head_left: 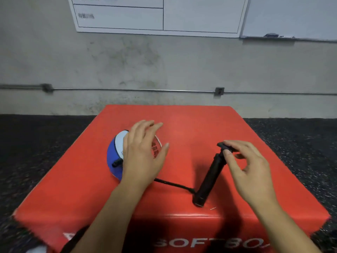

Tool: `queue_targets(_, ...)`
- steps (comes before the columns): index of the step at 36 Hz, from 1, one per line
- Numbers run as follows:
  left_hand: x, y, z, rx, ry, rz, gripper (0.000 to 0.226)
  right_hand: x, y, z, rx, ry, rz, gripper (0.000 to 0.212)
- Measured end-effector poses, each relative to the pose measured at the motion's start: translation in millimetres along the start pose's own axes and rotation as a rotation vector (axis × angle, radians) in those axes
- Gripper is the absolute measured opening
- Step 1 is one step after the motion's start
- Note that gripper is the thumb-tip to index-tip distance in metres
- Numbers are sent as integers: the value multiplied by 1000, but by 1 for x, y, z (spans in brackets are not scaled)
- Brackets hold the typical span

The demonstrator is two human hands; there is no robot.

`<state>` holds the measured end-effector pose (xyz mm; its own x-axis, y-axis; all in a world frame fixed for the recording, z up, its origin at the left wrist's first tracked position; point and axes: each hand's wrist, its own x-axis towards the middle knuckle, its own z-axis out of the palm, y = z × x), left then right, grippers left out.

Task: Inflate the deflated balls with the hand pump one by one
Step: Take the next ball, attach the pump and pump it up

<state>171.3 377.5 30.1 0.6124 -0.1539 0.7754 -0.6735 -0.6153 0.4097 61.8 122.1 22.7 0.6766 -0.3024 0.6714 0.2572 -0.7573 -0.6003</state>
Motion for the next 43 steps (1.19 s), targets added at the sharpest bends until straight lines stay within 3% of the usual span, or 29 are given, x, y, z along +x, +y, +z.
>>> queue_targets(3,4,-22,-24,142,3,-44,54,-1,-4,12,13,-50,-4,25)
queue_targets(7,2,-48,-45,251,-70,-228,68,0,-12,21,34,-45,-3,24)
queue_targets(11,-1,-62,-55,177,-233,-440,98,1,-16,27,45,-34,-5,23)
queue_targets(14,-5,-68,-58,52,-326,-506,113,2,-19,29,70,-31,18,21)
queue_targets(22,-7,-75,-40,37,-201,-384,98,6,-28,35,113,19,-24,22)
queue_targets(27,1,-50,-11,-244,28,-422,102,10,-25,24,61,130,-56,23)
queue_targets(30,-3,-43,7,-359,-64,-439,111,11,-14,19,52,173,-38,22)
queue_targets(33,-12,-44,20,-253,-214,-348,109,12,-5,15,35,166,8,27)
queue_targets(37,-15,-39,25,-194,-251,-250,95,13,-2,11,42,135,44,27)
queue_targets(43,-15,-30,26,-199,-298,-248,105,10,-2,8,113,129,57,31)
